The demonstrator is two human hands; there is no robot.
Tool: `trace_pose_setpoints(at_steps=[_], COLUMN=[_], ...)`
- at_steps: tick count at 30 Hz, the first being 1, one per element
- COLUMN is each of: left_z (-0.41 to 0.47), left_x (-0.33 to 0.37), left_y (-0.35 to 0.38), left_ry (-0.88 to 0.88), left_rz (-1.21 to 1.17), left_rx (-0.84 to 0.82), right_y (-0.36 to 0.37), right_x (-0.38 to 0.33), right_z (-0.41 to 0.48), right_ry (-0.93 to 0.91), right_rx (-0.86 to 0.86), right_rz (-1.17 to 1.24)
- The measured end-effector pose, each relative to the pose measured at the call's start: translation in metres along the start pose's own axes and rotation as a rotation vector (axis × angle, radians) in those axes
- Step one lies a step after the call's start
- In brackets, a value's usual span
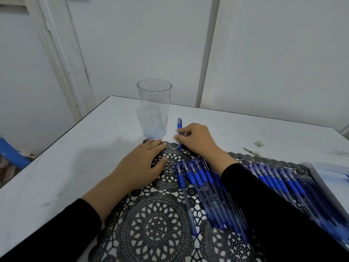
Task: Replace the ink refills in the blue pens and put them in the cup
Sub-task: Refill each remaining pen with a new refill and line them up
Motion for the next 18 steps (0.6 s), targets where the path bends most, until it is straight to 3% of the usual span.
trace_pose_setpoints(at_steps=[10,18], left_z=[-0.001,-0.004], left_x=[0.002,0.002], left_y=[-0.001,-0.003], left_ry=[-0.018,-0.017], left_rz=[-0.007,-0.022], left_rx=[-0.021,-0.042], right_y=[0.0,-0.021], right_x=[-0.005,0.003], right_z=[-0.002,-0.021], right_ry=[0.084,0.218], right_rx=[0.024,0.083], right_rz=[0.02,0.223])
Point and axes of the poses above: each hand's wrist, its own z-axis towards the middle knuckle, its own y-axis out of the palm, x = y × z, the point moved 1 cm from there along z, towards the middle knuckle, and after that the axes turned 10 degrees about -z, right-handed, at the moved point
